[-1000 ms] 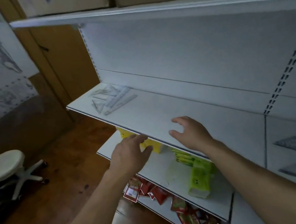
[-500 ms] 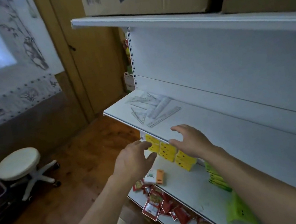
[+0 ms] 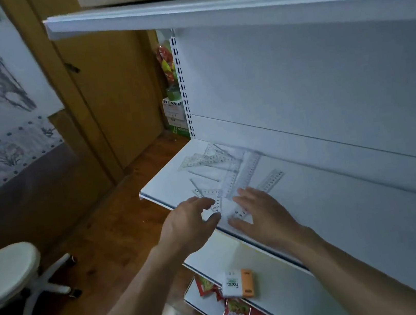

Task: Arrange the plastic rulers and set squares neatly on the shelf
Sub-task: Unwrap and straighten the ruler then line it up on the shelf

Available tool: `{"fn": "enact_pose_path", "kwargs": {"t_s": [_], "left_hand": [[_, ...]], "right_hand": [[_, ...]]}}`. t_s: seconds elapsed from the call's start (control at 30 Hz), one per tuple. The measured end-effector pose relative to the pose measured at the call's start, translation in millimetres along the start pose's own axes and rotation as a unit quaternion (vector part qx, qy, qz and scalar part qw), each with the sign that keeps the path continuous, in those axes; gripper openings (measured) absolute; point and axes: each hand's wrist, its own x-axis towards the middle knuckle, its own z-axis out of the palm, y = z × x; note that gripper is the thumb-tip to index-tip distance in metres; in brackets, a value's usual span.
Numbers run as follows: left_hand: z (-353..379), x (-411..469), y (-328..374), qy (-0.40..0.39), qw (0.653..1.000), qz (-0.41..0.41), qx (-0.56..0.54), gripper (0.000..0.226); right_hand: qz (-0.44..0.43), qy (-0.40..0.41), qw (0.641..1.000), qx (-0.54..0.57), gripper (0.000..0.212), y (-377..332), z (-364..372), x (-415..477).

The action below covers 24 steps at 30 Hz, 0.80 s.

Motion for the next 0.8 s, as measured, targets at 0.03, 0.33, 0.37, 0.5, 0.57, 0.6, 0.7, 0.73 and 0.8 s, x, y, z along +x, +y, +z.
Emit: {"fn": "enact_pose_path", "kwargs": {"t_s": [0.03,0.33,0.37,0.5,0.57,0.6,0.7,0.73,0.8], "left_hand": [[1.6,6.1,-1.8,-0.011,1.0,0.006,-0.007,0.04],[-2.2,66.7,-8.3,-0.08,0.994,0.055,-0.04,0.04],[-2.9,71.4,-8.9,-0.085,0.994,0.058,-0.043,0.04],[-4.5,85.8,-14.9,-0.107,0.988,0.088,-0.063,0.04],[-4.4,89.4,-19.4,-0.117,0.986,0.098,-0.067,0.04],[-3.9,90.3,-21.5,-0.121,0.985,0.103,-0.067,0.04],[-4.0,91.4,-26.1,-0.129,0.981,0.127,-0.074,0.039],[-4.3,91.6,-27.4,-0.128,0.98,0.134,-0.078,0.039],[-4.5,91.8,-31.0,-0.13,0.977,0.146,-0.085,0.039]], "right_hand": [[0.006,-0.008,1.0,-0.002,0.08,-0.1,1.6,0.6],[0.06,-0.051,0.996,-0.042,0.088,-0.5,14.9,-11.0],[0.069,-0.048,0.996,-0.039,0.09,-2.5,15.7,-13.7],[0.092,-0.016,0.995,-0.026,0.093,-7.9,19.9,-18.2],[0.095,0.012,0.995,-0.013,0.097,-13.5,24.4,-20.3],[0.096,0.02,0.995,-0.007,0.097,-16.9,27.5,-21.7],[0.087,0.084,0.992,-0.015,0.073,-25.2,41.3,-28.2],[0.081,0.125,0.989,-0.023,0.063,-28.4,44.2,-30.6],[0.083,0.175,0.981,-0.025,0.051,-35.0,47.0,-34.8]]}}
